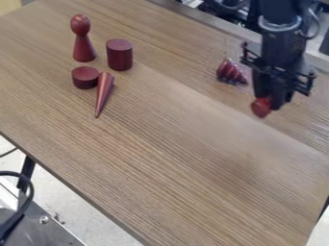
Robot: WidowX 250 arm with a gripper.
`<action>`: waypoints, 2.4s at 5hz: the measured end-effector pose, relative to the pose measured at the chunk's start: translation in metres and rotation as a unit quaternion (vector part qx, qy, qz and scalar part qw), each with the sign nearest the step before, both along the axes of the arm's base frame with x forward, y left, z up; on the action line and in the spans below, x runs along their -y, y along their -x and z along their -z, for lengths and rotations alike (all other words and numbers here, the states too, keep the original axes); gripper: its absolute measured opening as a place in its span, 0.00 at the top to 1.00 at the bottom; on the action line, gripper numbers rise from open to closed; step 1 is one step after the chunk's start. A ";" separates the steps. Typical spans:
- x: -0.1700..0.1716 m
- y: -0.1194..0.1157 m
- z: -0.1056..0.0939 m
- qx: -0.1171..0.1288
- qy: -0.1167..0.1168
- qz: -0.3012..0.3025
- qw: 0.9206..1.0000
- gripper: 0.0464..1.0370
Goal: Move the maroon pawn to the right side of the table
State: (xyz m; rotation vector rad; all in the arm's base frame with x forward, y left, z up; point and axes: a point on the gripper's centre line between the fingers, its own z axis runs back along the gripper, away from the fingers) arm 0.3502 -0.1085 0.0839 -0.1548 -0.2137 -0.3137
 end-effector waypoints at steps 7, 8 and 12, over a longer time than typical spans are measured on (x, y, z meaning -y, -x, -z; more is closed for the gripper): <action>-0.024 0.003 0.053 -0.044 -0.026 -0.069 0.996 0.68; -0.026 0.007 0.061 -0.071 -0.031 -0.070 0.995 0.39; -0.059 -0.003 -0.007 -0.009 -0.085 -0.169 0.982 0.04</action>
